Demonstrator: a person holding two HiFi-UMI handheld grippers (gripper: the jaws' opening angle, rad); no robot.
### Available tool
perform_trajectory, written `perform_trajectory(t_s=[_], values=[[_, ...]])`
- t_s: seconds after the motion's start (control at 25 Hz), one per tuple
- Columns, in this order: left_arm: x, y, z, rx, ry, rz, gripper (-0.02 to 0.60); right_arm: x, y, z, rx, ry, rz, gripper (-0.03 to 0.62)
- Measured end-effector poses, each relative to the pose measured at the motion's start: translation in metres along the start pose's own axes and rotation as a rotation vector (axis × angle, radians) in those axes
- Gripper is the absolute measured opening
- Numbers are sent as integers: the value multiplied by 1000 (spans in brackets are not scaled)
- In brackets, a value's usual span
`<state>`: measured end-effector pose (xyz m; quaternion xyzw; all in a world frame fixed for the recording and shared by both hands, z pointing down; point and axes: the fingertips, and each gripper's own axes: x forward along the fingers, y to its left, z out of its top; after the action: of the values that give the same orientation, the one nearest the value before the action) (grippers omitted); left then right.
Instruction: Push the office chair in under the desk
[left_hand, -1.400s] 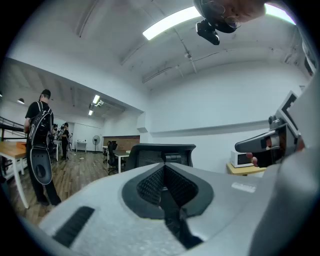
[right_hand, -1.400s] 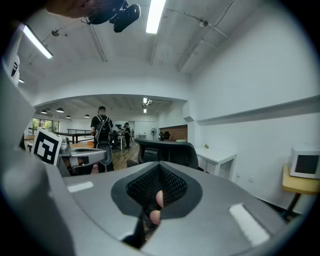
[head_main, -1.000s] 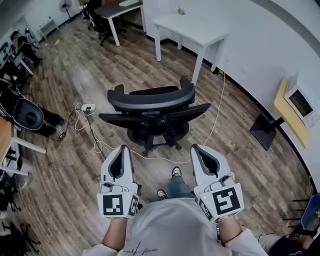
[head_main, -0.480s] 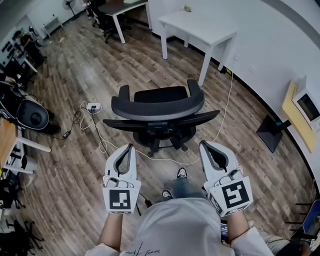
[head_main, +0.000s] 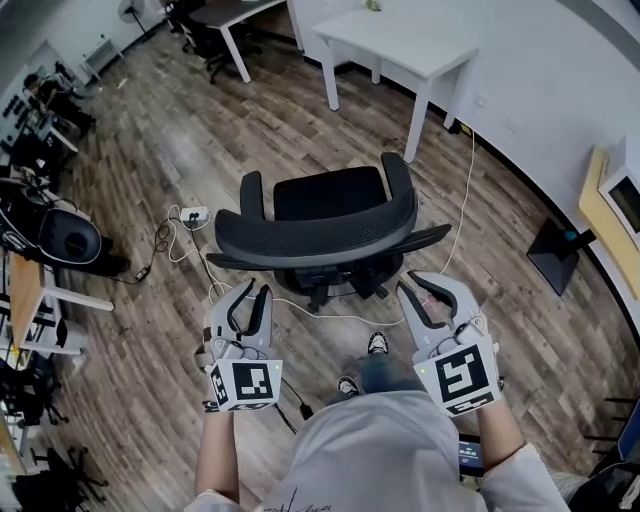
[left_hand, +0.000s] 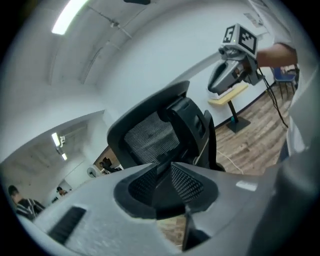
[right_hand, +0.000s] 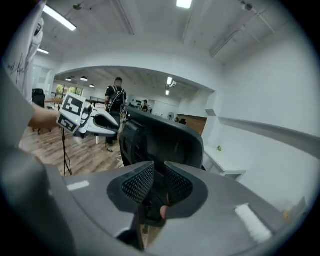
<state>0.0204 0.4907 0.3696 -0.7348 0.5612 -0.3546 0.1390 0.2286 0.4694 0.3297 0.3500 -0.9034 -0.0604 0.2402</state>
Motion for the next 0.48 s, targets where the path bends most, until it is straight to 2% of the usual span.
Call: perform_trajectory(t_s=[0.24, 0.36, 0.48], values=[[34, 1, -24, 241, 119, -30, 136, 28, -14, -26, -237, 112, 25, 97], [49, -2, -29, 300, 143, -46, 157, 41, -22, -41, -345, 183, 53, 121], [61, -3, -40, 339, 169, -59, 171, 58, -27, -56, -471, 246, 43, 138]])
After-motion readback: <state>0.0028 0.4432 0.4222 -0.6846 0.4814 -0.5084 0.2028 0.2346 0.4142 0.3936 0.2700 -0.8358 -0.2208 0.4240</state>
